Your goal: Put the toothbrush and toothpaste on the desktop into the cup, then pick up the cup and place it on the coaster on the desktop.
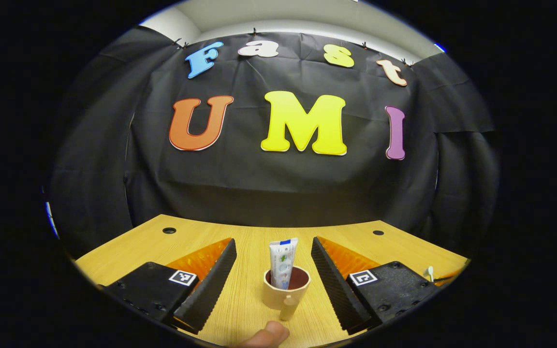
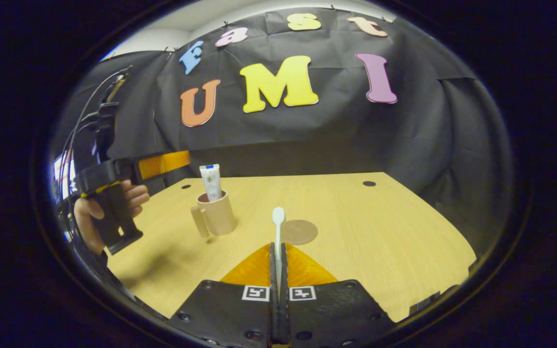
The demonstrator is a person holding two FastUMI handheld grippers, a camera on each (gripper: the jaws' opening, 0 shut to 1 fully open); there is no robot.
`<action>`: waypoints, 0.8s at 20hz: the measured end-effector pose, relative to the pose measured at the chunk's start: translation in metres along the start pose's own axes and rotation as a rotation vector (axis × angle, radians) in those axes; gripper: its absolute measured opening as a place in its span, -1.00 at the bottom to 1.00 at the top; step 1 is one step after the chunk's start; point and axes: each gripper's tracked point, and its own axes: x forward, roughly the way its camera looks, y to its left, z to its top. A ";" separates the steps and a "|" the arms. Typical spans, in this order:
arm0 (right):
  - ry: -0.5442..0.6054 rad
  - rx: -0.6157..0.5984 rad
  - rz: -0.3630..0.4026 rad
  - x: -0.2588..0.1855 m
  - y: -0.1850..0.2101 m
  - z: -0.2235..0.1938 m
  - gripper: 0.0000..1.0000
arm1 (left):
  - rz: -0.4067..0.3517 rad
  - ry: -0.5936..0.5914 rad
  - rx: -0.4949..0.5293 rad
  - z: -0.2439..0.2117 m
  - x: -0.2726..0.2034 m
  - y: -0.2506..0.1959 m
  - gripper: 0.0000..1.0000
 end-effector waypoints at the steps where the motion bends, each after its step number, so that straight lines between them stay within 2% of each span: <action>1: -0.005 -0.013 -0.003 0.006 0.005 0.003 -0.99 | 0.007 -0.003 -0.013 -0.005 -0.009 0.004 0.97; 5: -0.012 -0.047 0.033 0.027 0.043 0.018 -0.99 | 0.015 0.040 -0.093 -0.034 -0.042 0.024 0.97; 9: -0.031 -0.056 0.088 0.051 0.089 0.036 -0.99 | 0.074 0.061 -0.056 -0.057 -0.060 0.055 0.98; 12: -0.071 -0.078 0.107 0.065 0.120 0.060 -0.99 | 0.080 0.105 -0.058 -0.076 -0.070 0.065 0.97; 16: -0.164 -0.086 0.129 0.081 0.157 0.107 -0.99 | 0.096 0.094 -0.044 -0.081 -0.079 0.080 0.97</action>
